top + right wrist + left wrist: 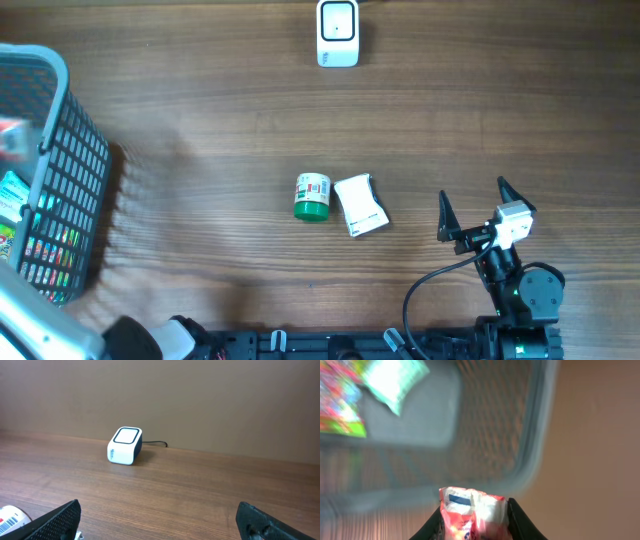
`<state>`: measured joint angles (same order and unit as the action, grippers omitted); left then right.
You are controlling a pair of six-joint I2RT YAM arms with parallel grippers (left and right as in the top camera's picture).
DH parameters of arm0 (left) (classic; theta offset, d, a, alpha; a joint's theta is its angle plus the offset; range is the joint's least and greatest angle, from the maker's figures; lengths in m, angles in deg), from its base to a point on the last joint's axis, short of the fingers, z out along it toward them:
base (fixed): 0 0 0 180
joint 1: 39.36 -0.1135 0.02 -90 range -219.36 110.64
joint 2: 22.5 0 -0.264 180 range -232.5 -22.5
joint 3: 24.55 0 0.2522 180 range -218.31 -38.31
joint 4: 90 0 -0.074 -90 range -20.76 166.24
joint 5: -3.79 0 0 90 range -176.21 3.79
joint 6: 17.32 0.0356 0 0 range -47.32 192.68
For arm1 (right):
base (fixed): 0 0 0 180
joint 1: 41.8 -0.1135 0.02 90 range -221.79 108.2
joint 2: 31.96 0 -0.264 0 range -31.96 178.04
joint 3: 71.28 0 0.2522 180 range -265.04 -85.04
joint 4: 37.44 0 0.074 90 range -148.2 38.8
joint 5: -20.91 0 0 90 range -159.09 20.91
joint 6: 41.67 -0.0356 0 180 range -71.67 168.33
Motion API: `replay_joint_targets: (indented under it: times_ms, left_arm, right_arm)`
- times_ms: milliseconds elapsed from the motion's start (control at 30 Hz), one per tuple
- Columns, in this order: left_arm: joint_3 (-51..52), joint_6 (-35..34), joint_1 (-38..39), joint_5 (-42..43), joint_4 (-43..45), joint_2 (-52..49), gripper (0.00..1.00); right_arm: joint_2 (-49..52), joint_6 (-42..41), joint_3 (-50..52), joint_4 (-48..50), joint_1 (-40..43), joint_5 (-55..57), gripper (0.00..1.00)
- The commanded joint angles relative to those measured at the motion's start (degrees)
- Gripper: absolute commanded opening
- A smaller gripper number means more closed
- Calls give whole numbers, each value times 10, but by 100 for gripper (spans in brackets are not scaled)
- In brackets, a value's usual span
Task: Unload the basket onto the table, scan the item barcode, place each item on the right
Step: 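Grasp the small red-white box in the basket with the left gripper, then carry the red-white box out and set it left of the jar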
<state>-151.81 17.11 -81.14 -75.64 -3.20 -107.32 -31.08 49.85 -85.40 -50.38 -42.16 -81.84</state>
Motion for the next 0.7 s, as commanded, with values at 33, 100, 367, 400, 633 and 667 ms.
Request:
replay_joint_targets:
  times_ms: [33,100,367,400,633,667]
  left_arm:
    - [-9,29,154,9,-42,5,24]
    - [-9,28,229,-51,-59,-3,22]
    - [47,-41,488,-255,-111,-76,21]
    - [64,-52,501,-256,-106,-83,21]
    - [288,-110,571,-194,51,-125,21]
    - [325,-114,577,-173,90,-127,21]
  right_arm:
    - [-2,-4,1,1,-4,10,100]
    - [-2,-4,1,1,-4,10,100]
    - [-2,-4,1,2,-4,10,100]
    - [-2,-4,1,1,-4,10,100]
    - [-2,-4,1,1,-4,10,100]
    - [-2,-4,1,1,-4,10,100]
